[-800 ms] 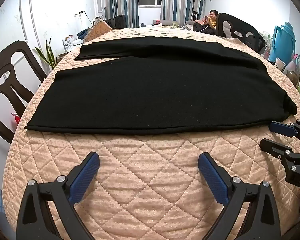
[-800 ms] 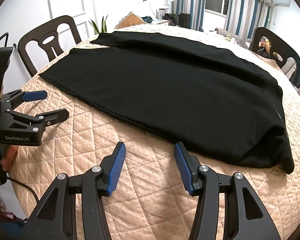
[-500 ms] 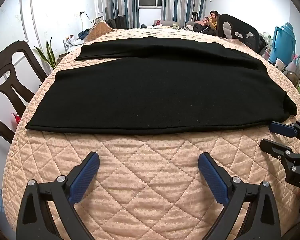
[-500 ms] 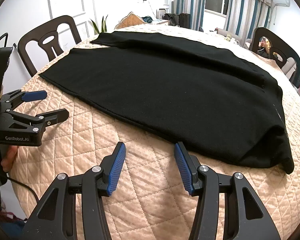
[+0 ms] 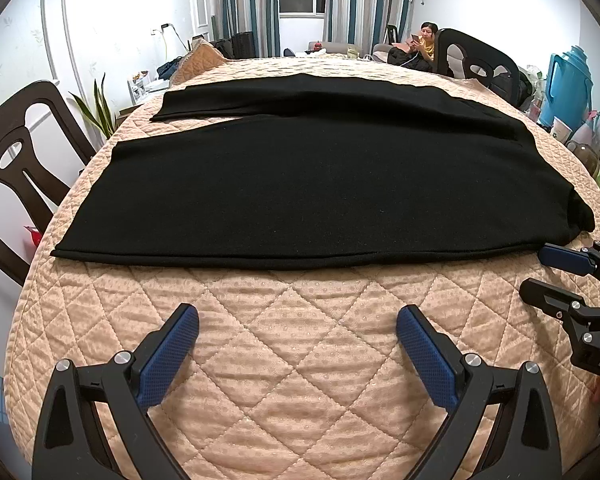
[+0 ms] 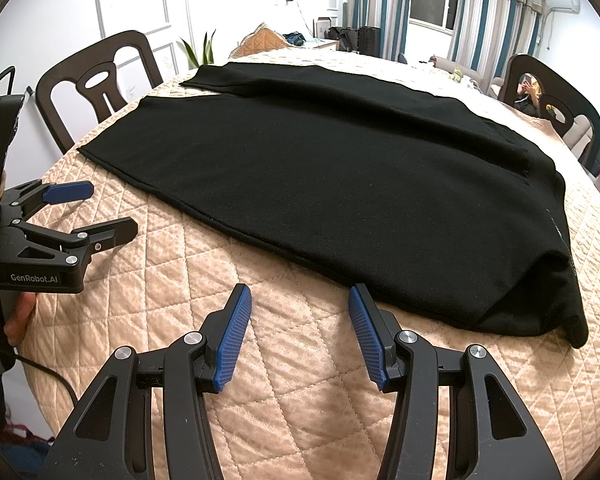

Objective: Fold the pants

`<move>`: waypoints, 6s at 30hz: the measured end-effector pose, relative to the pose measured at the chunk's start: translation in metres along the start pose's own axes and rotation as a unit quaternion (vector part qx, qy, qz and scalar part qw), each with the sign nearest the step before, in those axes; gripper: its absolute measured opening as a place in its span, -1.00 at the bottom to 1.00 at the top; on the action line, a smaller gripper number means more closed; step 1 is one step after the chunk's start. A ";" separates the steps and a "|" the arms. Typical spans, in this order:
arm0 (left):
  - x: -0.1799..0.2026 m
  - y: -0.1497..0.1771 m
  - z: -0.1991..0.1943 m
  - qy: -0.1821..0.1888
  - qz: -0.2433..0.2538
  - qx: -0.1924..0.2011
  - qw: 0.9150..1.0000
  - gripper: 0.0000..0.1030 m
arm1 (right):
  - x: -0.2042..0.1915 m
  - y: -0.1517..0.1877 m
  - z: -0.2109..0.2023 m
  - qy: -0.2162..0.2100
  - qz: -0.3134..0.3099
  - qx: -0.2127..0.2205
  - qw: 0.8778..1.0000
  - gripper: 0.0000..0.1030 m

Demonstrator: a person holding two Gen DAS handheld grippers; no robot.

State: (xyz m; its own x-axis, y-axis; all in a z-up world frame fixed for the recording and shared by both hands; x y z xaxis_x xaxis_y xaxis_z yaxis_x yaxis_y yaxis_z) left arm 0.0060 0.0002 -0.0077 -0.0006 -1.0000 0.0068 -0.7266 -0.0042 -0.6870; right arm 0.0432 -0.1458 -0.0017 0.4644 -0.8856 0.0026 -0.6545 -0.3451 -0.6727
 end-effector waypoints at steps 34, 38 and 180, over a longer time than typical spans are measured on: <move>0.000 0.000 0.000 0.000 0.000 0.002 1.000 0.95 | -0.001 0.000 0.000 0.000 0.000 0.000 1.000 0.01; 0.000 0.000 0.000 0.000 0.001 0.002 1.000 0.95 | -0.001 0.000 0.000 0.000 0.000 0.000 1.000 0.01; -0.130 0.041 -0.055 0.046 -0.207 0.056 0.976 -0.91 | 0.192 0.157 -0.141 -0.013 0.469 0.143 0.872 -0.74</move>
State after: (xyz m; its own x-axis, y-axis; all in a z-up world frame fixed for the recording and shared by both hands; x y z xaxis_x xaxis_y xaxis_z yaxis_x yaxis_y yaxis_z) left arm -0.0613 0.1303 0.0032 0.2113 -0.9079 0.3619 -0.5979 -0.4130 -0.6870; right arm -0.0546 -0.4136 -0.0029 -0.1784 -0.7278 -0.6622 -0.5799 0.6215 -0.5267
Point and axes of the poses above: each gripper's, at about its wrist camera, not at the fingertips, and z roughly the way its jaws point, x to its right, y to its underside, the point moved 1 cm from there along z, roughly the way its jaws point, and after that the axes turned 5 degrees about x, right-handed, at the moved point
